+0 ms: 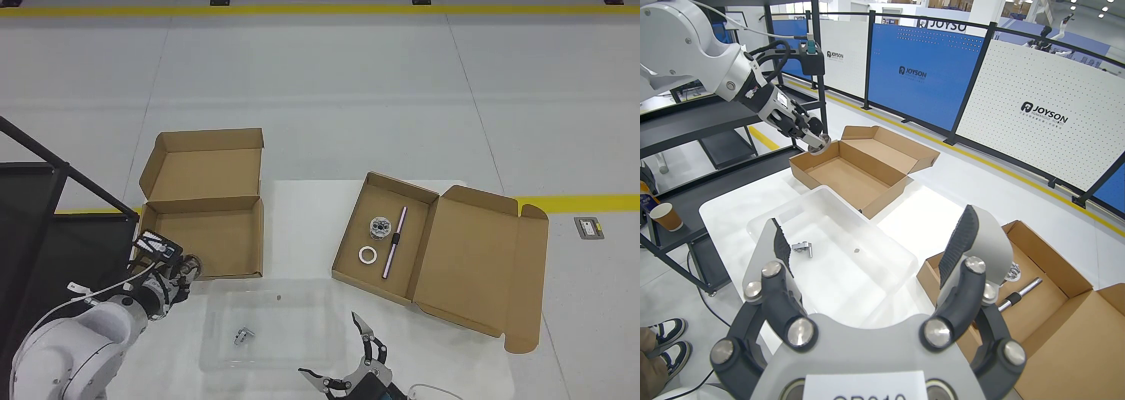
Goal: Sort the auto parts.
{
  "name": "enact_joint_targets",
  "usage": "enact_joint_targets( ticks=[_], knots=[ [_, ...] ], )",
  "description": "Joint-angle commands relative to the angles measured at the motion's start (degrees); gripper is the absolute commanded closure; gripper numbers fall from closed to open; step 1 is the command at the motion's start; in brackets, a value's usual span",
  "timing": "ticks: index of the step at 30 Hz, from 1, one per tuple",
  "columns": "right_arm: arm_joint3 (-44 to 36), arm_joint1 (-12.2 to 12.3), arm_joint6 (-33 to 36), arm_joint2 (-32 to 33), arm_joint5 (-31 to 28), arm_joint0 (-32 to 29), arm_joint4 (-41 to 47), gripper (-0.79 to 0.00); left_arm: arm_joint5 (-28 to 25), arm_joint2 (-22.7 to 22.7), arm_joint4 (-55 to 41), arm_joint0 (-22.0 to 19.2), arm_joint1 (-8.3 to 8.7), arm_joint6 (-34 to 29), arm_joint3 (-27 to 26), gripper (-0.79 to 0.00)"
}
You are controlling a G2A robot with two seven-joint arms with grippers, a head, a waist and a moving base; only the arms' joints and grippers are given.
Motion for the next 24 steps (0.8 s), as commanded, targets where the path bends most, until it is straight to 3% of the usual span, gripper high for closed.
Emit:
enact_joint_targets(
  ticks=[1,5,7,15,20,24],
  knots=[
    [0.00,0.00,0.00,0.00,0.00,0.00,0.00,-0.785,0.00,0.00,0.00,0.00,0.00,0.00,0.00,0.000],
    [0.00,0.00,0.00,0.00,0.00,0.00,0.00,-0.785,2.09,0.01,0.73,-0.63,-0.03,0.89,1.48,0.000],
    [0.00,0.00,0.00,0.00,0.00,0.00,0.00,-0.785,3.34,1.09,-1.59,-4.40,0.00,-1.38,5.76,0.000],
    [0.00,0.00,0.00,0.00,0.00,0.00,0.00,-0.785,8.73,8.94,-0.64,-27.90,-0.05,-7.65,32.94,0.000],
    [0.00,0.00,0.00,0.00,0.00,0.00,0.00,-0.785,9.11,14.99,0.99,-37.82,-0.80,-6.70,49.49,0.000],
    [0.00,0.00,0.00,0.00,0.00,0.00,0.00,-0.785,9.56,18.30,1.70,-43.33,-1.47,-3.52,60.15,0.000]
  ],
)
